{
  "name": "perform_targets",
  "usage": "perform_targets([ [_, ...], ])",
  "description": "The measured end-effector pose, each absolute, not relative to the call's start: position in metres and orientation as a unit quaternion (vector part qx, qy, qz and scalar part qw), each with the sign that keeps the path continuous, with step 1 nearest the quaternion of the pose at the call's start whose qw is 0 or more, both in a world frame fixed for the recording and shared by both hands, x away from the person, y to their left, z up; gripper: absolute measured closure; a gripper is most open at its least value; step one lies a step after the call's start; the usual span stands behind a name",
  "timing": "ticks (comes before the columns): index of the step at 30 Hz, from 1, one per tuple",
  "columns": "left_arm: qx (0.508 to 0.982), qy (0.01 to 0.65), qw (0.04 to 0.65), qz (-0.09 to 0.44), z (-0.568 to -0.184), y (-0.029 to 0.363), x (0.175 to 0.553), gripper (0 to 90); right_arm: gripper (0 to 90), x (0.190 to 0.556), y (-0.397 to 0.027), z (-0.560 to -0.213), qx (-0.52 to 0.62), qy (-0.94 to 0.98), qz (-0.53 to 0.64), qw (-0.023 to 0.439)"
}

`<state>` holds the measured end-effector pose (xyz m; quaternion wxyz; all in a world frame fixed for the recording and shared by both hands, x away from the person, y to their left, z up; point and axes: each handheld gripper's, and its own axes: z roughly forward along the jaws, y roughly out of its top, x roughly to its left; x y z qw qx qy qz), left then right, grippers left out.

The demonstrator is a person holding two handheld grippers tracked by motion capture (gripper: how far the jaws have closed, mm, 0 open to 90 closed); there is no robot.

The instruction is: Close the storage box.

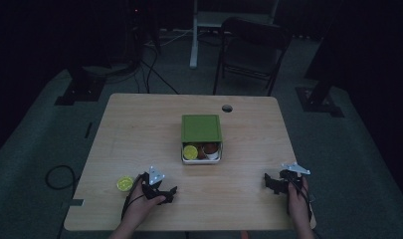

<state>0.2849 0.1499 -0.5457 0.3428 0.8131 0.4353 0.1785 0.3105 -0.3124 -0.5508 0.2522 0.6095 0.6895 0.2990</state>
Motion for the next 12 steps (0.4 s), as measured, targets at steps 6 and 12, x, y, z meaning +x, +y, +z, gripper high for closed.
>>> perform_targets([
  [6,0.82,0.427,0.335,0.183,-0.5462,0.1477,0.2848,13.0,10.5,0.3105,-0.3124,-0.5508,0.61,0.69,0.299,0.252],
  [12,0.82,0.428,0.334,0.183,-0.5461,0.1476,0.2848,13.0,10.5,0.3105,-0.3123,-0.5508,0.61,0.69,0.299,0.252],
])
